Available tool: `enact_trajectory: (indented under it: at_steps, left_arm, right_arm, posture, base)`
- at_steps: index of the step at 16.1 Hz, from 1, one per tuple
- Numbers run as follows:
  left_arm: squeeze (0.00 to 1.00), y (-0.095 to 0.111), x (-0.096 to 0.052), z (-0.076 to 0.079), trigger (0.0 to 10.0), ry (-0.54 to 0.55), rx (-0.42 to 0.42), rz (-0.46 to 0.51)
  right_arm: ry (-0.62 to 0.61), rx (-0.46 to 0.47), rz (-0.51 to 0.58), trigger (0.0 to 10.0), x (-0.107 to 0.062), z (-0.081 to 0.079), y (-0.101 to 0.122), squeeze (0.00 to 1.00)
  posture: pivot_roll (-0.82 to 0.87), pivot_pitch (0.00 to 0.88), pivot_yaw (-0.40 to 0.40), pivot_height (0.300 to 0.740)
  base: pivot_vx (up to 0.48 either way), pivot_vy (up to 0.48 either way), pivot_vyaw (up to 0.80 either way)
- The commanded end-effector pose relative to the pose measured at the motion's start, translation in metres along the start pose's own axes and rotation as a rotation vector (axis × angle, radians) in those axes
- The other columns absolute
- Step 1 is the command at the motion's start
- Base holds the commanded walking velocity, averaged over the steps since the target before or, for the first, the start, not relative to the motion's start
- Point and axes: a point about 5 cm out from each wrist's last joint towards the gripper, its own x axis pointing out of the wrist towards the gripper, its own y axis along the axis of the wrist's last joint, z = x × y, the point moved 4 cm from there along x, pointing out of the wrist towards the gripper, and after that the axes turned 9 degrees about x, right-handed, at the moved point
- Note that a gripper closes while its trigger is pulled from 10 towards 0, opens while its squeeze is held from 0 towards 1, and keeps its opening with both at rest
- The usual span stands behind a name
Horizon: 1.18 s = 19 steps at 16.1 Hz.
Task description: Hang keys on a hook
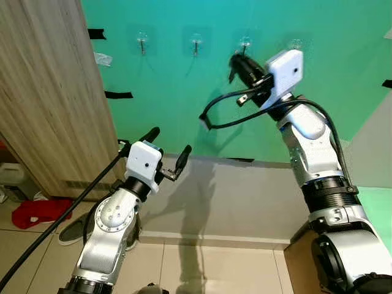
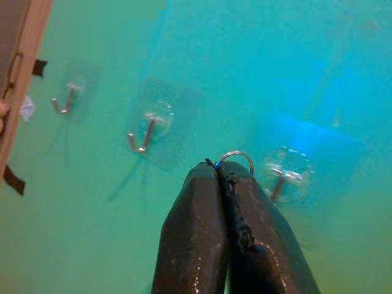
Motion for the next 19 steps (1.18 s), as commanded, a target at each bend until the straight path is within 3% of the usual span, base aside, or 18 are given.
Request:
enact_trajectory:
  at_steps: [1, 7, 19]
  left_arm:
    - [0.0, 0.0, 0.003, 0.001, 10.0, -0.01, 0.017, -0.005]
    - [0.0, 0.0, 0.003, 0.002, 10.0, -0.015, 0.015, -0.003]
    - [0.0, -0.001, 0.004, 0.002, 10.0, -0.013, 0.012, -0.009]
  right_arm:
    - [-0.012, 0.005, 0.04, 0.0, -0.001, 0.007, 0.014, 0.0]
    - [-0.033, 0.069, 0.025, 0.0, -0.005, 0.012, 0.011, 0.0]
    - [-0.021, 0.289, -0.053, 0.0, -0.005, 0.011, -0.004, 0.0]
  posture:
    - [0.13, 0.0, -0.045, 0.74]
    - [0.12, 0.0, -0.041, 0.74]
    - [0.12, 0.0, -0.044, 0.74]
  base:
    - [0.0, 0.0, 0.0]
    - [0.0, 0.0, 0.0]
    - [0.0, 0.0, 0.0]
